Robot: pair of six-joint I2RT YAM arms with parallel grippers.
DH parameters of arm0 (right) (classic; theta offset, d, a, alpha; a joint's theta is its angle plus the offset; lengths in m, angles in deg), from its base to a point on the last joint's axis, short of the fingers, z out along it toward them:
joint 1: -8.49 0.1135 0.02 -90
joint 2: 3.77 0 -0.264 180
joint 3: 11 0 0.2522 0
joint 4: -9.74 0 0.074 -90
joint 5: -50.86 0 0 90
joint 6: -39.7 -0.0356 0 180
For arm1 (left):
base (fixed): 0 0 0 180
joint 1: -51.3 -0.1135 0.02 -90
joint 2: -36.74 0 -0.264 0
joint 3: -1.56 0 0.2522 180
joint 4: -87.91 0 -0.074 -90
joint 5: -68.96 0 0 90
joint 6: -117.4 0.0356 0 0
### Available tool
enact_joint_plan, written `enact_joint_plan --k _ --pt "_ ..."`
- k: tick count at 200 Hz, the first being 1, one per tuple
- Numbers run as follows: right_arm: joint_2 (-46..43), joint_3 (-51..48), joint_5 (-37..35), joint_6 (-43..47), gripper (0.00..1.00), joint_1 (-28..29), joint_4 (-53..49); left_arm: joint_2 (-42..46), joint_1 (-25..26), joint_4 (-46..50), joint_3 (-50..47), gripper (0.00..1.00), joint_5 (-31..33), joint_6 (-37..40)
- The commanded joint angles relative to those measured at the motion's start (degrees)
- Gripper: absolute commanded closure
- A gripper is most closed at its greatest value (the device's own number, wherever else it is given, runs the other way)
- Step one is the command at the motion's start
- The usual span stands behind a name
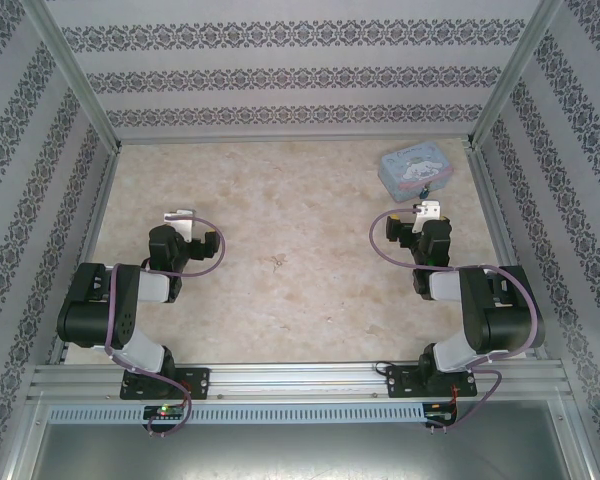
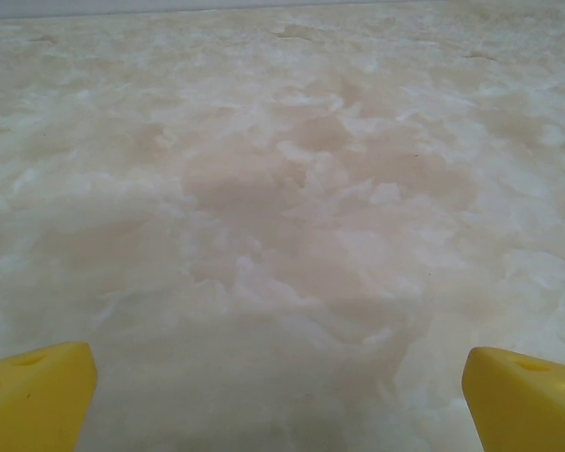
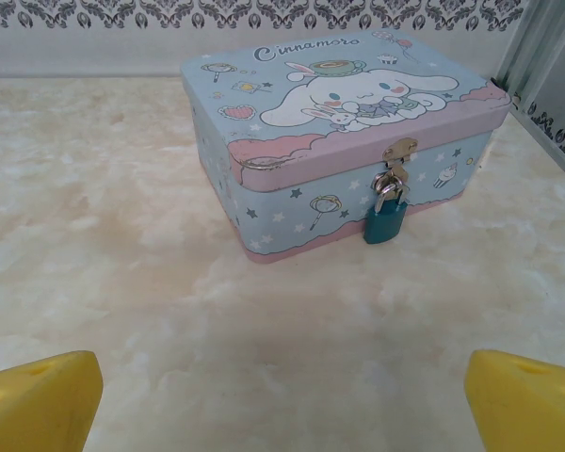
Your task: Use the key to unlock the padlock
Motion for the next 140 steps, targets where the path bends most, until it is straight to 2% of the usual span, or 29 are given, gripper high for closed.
enact_joint_plan --k 1,63,95,111,140 --pt "-0.55 0.08 -0.23 -0.42 0.02 0.42 1.27 0.38 -0.5 -0.63 1.01 0.0 0.04 0.46" --pt "-1.76 0.64 2.32 -1.21 0.02 -0.67 0.45 0.55 -0.5 -0.9 0.82 0.0 0.41 0.32" --pt "-12.3 5.56 0.61 -3.2 0.02 -0.46 -17.96 3.63 -0.5 8.51 4.7 0.0 2.65 -0.54" --pt "-16.92 8.0 0.56 -10.82 0.02 -1.23 -24.5 5.89 -0.5 12.75 6.2 0.0 2.86 -0.64" --pt "-17.43 18.4 8.45 -21.59 0.02 -5.32 -38.32 8.81 -0.41 24.0 11.73 0.0 2.98 -0.91"
